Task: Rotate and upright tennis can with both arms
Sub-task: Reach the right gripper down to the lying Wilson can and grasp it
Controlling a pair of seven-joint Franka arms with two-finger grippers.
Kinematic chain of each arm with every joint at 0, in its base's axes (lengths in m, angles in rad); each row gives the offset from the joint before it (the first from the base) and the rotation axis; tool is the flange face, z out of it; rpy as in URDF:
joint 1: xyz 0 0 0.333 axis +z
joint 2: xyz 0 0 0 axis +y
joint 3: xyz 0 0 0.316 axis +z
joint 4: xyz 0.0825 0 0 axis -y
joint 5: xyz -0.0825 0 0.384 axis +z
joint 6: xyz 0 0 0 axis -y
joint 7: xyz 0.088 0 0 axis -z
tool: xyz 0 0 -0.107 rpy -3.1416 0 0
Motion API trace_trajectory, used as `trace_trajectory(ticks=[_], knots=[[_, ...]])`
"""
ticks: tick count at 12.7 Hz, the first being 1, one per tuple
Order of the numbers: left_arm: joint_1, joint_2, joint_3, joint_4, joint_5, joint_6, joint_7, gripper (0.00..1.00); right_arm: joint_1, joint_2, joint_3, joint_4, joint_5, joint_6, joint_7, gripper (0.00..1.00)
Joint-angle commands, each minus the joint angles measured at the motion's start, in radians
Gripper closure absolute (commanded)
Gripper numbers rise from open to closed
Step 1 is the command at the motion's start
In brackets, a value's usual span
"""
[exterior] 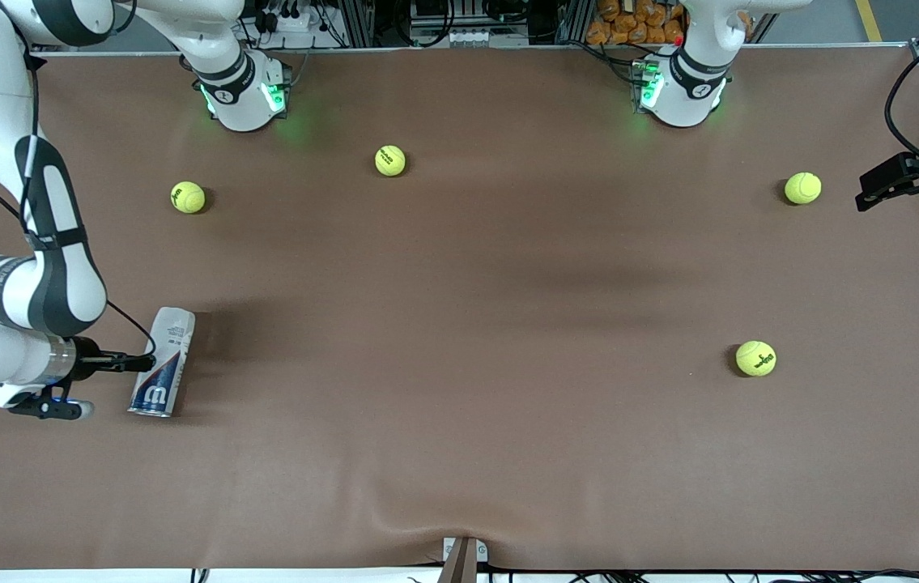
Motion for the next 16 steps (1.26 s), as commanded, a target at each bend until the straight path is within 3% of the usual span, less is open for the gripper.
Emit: trace_trajectory(ticks=[1,11,12,13,16], knots=[[0.011,0.000,-0.005,0.005,-0.020,-0.009,0.024,0.00,0.011,0.057,0.016,0.020,0.040,0.032,0.003,0.00],[0.009,0.001,-0.005,0.003,-0.020,-0.009,0.024,0.00,0.038,0.076,0.016,-0.060,0.060,0.037,0.003,0.00],[0.009,0.001,-0.005,0.003,-0.020,-0.009,0.025,0.00,0.038,0.076,0.016,-0.060,0.060,0.033,0.003,0.24],[0.009,0.001,-0.005,0.003,-0.020,-0.009,0.024,0.00,0.038,0.076,0.016,-0.058,0.060,0.033,0.003,0.41],[0.009,0.001,-0.005,0.003,-0.020,-0.009,0.024,0.00,0.057,0.068,0.016,-0.035,0.059,0.028,-0.009,0.42]])
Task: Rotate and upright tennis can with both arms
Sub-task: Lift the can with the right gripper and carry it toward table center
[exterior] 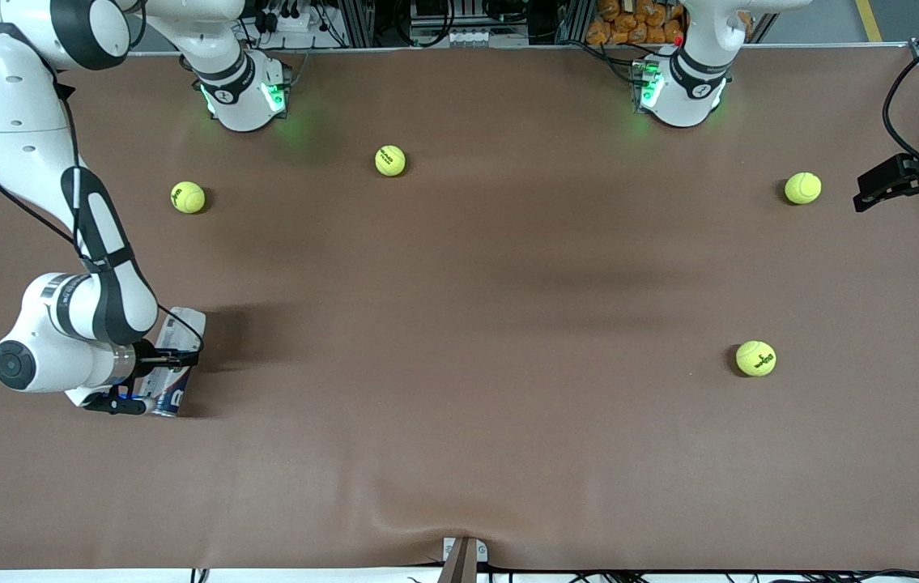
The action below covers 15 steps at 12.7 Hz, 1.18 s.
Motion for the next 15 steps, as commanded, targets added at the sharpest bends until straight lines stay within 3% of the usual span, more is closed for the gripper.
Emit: trace_trajectory(ticks=[1,5,10,12,15], knots=[[0.009,0.000,-0.004,0.005,-0.019,-0.009,0.025,0.00,0.034,-0.012,0.000,0.015,0.006,-0.002,-0.011,0.42],[0.008,0.000,-0.004,0.005,-0.019,-0.009,0.024,0.00,0.242,-0.021,-0.005,0.093,-0.021,0.004,-0.010,0.42],[0.008,-0.002,-0.004,0.008,-0.021,-0.009,0.024,0.00,0.439,-0.018,-0.002,0.139,-0.193,0.009,-0.020,0.41],[0.009,0.000,-0.004,0.007,-0.045,-0.009,0.024,0.00,0.496,-0.020,0.000,0.139,-0.257,0.009,-0.089,0.41],[0.011,0.004,-0.001,0.008,-0.053,-0.007,0.025,0.00,0.549,-0.029,0.006,0.137,-0.258,0.009,-0.281,0.40]])
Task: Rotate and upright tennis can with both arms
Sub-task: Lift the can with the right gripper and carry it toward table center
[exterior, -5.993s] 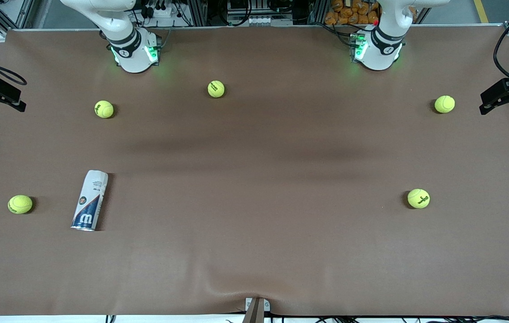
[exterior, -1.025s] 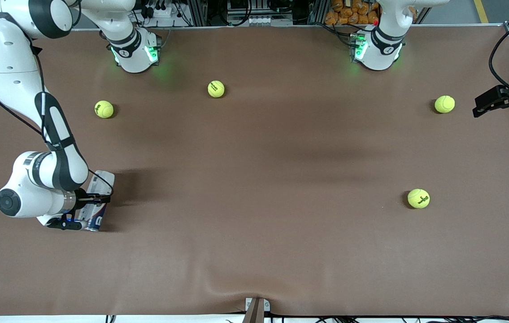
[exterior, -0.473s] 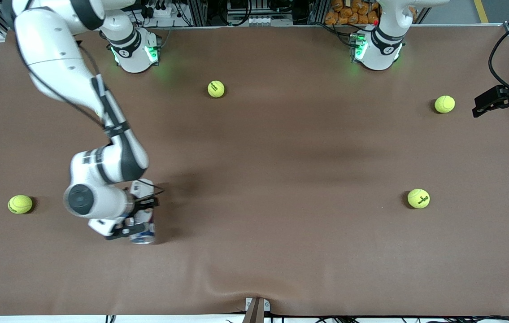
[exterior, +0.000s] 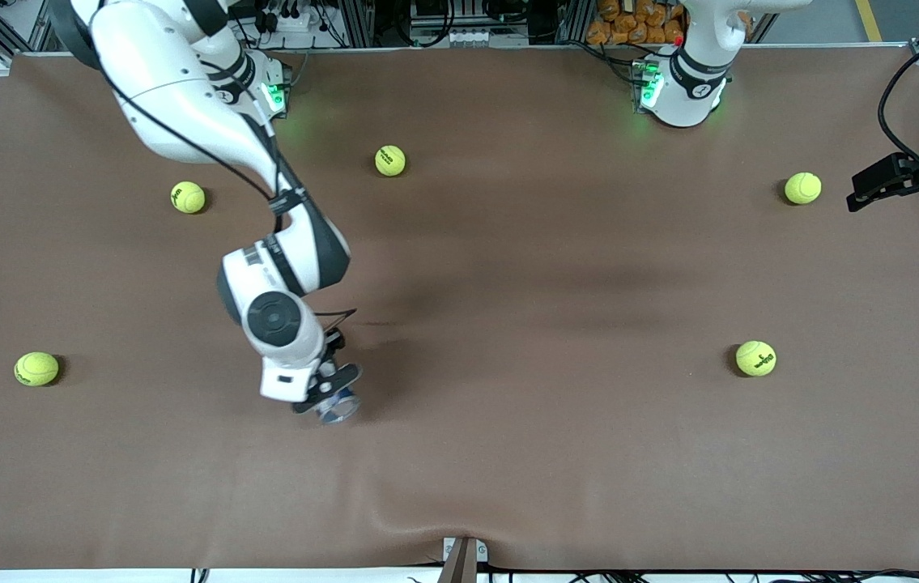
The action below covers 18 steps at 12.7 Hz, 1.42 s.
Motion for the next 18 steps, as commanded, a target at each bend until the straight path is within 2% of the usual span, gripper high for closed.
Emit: trace_trajectory(ticks=[1,4,6,14,15,16,18], knots=[[0.011,0.004,-0.001,0.008,-0.024,-0.009,0.024,0.00,0.036,-0.019,0.005,-0.005,-0.027,0.005,-0.150,0.38],[0.014,0.006,-0.007,0.011,-0.030,-0.009,0.020,0.00,0.079,-0.011,0.014,-0.009,-0.024,0.081,-0.429,0.37],[0.015,0.006,-0.005,0.013,-0.036,-0.009,0.022,0.00,0.125,-0.002,0.014,-0.017,-0.022,0.134,-0.527,0.36],[0.015,0.007,-0.007,0.013,-0.044,-0.009,0.023,0.00,0.340,0.075,0.009,-0.015,-0.037,0.164,-0.516,0.33],[0.015,0.007,-0.007,0.010,-0.065,-0.010,0.025,0.00,0.343,0.086,0.009,-0.017,-0.037,0.192,-0.502,0.22],[0.017,0.010,-0.005,0.010,-0.067,-0.010,0.027,0.00,0.346,0.087,0.009,-0.018,-0.037,0.206,-0.500,0.00],[0.014,0.023,-0.005,0.010,-0.071,-0.012,0.025,0.00,0.342,0.078,0.009,-0.017,-0.034,0.194,-0.496,0.00]])
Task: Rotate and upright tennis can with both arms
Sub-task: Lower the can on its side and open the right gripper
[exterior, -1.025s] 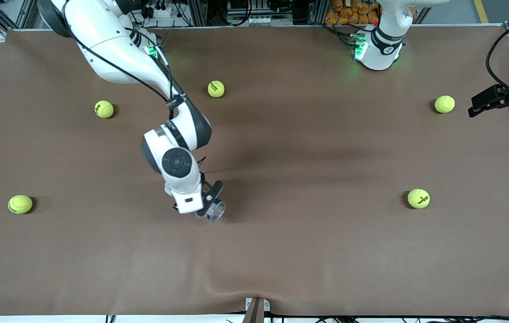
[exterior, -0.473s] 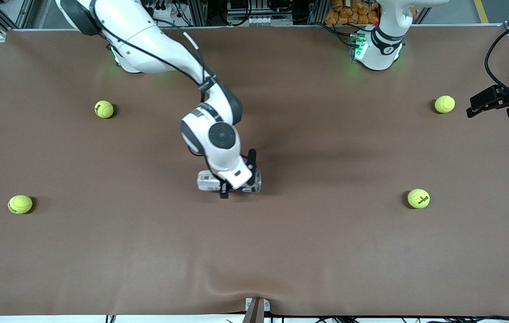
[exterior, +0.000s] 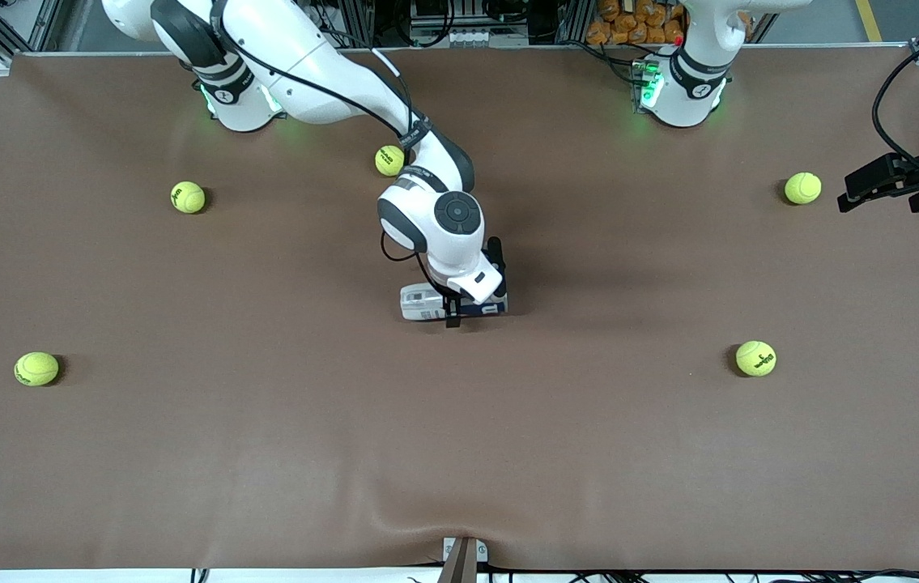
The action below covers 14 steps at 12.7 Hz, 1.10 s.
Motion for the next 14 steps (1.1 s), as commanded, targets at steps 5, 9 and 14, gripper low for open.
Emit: trace_trajectory(ticks=[5,9,14], knots=[[0.015,0.042,0.000,0.010,-0.179,-0.024,0.056,0.00,0.027,-0.190,0.005,-0.001,-0.003,-0.205,0.108,0.00],[0.035,0.111,0.000,-0.014,-0.404,-0.027,0.102,0.00,-0.052,-0.312,-0.024,0.004,0.024,-0.312,0.329,0.00],[0.058,0.208,-0.004,-0.114,-0.697,-0.022,0.244,0.00,-0.208,-0.373,-0.026,0.004,0.027,-0.394,0.383,0.00]])
